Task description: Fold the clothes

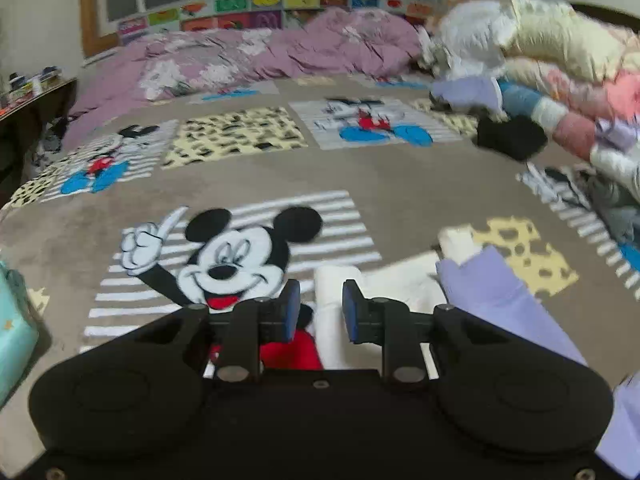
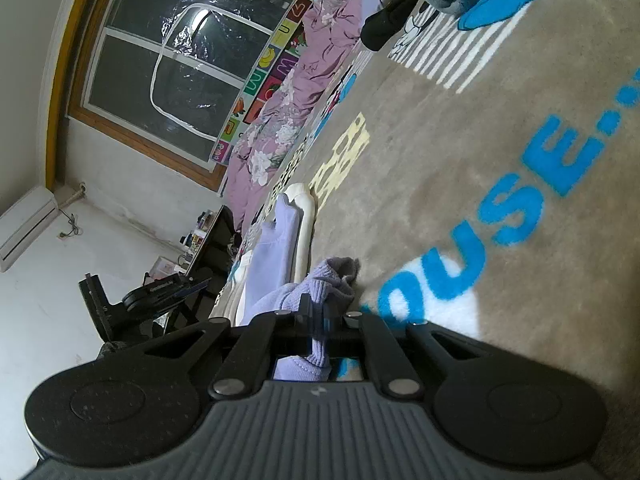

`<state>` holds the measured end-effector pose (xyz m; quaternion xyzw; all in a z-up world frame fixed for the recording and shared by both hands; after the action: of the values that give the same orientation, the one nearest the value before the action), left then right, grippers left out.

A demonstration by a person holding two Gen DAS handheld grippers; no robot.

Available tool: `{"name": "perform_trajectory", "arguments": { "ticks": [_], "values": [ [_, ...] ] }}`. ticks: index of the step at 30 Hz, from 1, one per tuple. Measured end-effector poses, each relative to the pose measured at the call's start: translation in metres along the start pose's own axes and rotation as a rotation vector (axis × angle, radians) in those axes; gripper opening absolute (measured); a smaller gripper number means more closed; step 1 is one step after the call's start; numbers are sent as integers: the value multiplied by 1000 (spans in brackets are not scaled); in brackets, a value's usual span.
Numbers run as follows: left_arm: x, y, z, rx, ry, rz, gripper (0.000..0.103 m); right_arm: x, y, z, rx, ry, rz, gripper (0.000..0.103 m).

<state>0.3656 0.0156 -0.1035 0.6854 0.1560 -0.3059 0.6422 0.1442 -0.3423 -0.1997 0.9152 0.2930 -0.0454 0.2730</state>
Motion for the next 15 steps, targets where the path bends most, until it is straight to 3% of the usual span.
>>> {"name": "perform_trajectory", "arguments": {
  "ticks": [4, 7, 11, 15],
  "values": [
    [55, -17, 13, 68, 24, -123, 22, 1, 0, -1, -4, -5, -2, 7],
    [46, -10, 8, 17, 9, -94, 22, 0, 0, -2, -6, -6, -3, 7],
    [23, -1, 6, 23, 14, -32, 22, 1, -1, -2, -5, -3, -6, 7],
    [42, -1, 16, 56, 18, -66, 22, 1, -1, -2, -5, -2, -6, 7]
  ]
}}
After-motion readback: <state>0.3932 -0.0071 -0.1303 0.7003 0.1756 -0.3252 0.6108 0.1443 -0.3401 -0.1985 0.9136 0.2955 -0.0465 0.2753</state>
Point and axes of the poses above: each gripper's, at about its wrist camera, not at the fingertips, and x roughly the way its jaws point, z to its right, y to its top, the point moved 1 cm from there along x, roughly the way its jaws point, and after that the axes turned 4 degrees about -x, right-handed, at the moved point
